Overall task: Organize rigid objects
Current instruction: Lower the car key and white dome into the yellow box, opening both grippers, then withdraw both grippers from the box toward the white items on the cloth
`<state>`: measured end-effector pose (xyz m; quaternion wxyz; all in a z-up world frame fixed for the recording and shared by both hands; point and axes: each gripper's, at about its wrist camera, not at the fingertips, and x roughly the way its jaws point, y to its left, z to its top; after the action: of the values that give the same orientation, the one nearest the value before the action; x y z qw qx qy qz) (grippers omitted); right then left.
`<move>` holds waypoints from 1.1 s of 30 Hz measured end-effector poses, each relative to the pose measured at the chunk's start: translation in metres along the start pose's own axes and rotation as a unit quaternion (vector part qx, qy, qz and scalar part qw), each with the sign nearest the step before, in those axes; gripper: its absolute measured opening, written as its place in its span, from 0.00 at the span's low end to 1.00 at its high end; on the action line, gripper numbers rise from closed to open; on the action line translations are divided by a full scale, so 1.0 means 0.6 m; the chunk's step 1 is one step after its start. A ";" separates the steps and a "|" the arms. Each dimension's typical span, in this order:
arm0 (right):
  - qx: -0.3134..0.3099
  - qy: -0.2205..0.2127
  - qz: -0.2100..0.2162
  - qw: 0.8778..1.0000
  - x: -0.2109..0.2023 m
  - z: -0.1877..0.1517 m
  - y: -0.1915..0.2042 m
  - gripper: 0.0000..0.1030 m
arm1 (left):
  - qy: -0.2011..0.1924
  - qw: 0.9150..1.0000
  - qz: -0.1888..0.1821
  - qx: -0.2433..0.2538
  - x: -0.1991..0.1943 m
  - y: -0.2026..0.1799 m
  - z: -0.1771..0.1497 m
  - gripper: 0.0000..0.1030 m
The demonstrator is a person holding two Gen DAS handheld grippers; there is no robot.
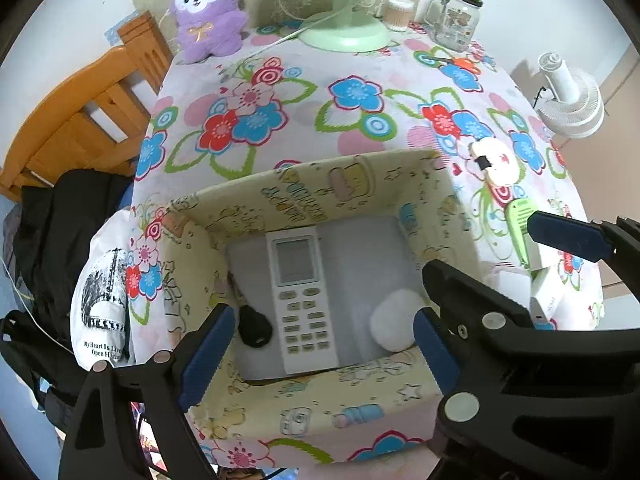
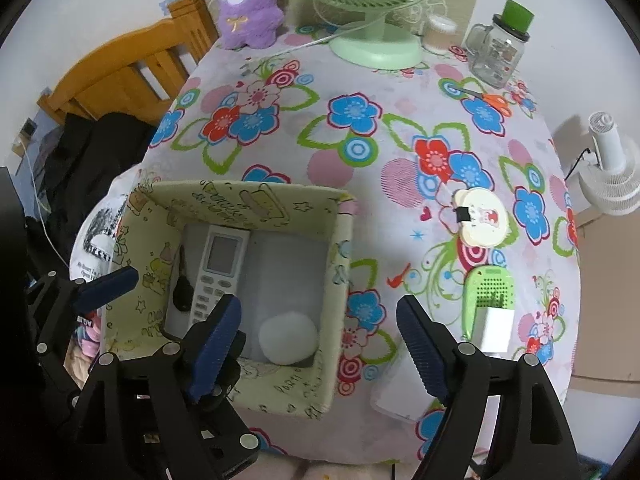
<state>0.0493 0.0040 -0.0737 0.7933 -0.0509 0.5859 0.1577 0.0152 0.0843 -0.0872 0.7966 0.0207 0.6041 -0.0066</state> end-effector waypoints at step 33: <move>0.004 -0.079 -0.007 0.997 -0.144 -0.018 -0.181 0.80 | -0.066 0.997 -0.005 -0.025 -0.101 -0.148 0.045 0.91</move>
<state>0.0504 -0.1182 -0.0063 0.8384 -0.0397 0.5215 0.1533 0.0215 -0.0064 -0.0236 0.8350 -0.0027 0.5502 0.0036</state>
